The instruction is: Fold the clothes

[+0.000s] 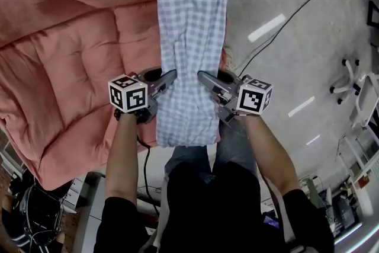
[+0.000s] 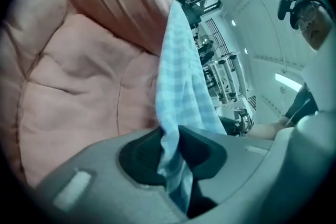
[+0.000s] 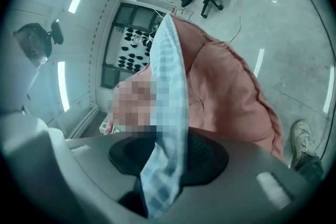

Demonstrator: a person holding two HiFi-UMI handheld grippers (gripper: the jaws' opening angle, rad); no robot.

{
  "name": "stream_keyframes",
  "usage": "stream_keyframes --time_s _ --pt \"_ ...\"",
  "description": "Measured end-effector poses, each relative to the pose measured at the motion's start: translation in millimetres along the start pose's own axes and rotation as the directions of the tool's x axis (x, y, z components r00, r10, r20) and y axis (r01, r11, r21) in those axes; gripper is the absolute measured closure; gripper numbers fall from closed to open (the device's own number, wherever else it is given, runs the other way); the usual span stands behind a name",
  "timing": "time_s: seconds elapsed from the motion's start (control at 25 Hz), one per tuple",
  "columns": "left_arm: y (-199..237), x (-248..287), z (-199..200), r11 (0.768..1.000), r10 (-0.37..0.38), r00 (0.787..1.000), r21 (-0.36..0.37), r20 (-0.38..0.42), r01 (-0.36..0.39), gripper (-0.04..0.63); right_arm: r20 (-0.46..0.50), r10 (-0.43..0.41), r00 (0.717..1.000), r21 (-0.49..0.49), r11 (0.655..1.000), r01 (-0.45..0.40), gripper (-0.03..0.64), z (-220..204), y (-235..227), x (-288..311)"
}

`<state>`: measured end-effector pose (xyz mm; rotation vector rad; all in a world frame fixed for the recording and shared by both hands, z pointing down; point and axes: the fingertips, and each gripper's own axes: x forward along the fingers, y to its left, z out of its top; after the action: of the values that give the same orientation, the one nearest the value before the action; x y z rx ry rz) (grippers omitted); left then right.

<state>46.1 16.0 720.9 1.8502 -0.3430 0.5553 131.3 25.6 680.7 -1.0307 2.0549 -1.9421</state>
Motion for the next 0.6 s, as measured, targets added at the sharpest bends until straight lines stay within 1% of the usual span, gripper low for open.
stream_keyframes --time_s 0.04,0.08,0.16,0.28,0.4,0.6 --pt "-3 -1 1 1.000 -0.008 1.000 0.019 0.002 0.008 0.536 -0.003 0.013 1.000 -0.011 1.000 -0.013 0.473 0 3 0" --pt "-7 -3 2 0.999 -0.015 1.000 0.038 0.004 0.015 0.556 -0.006 0.025 1.000 -0.023 0.999 -0.025 0.505 -1 7 0" --pt "-15 -10 5 0.997 -0.033 0.999 0.066 0.017 0.032 0.563 -0.011 0.043 0.999 -0.047 0.998 -0.044 0.560 -1 16 -1" --pt "-30 -23 8 0.994 -0.075 0.996 0.078 0.055 0.071 0.566 -0.012 0.069 0.998 -0.073 0.995 -0.069 0.596 -1 35 -8" --pt "-42 -39 14 0.991 -0.110 0.988 0.087 0.108 0.101 0.566 0.005 0.092 0.996 -0.092 0.992 -0.091 0.602 0 51 -18" --pt "-72 -78 24 0.986 -0.136 0.974 0.125 0.181 0.114 0.569 0.046 0.120 0.992 -0.094 0.989 -0.116 0.604 4 82 -45"
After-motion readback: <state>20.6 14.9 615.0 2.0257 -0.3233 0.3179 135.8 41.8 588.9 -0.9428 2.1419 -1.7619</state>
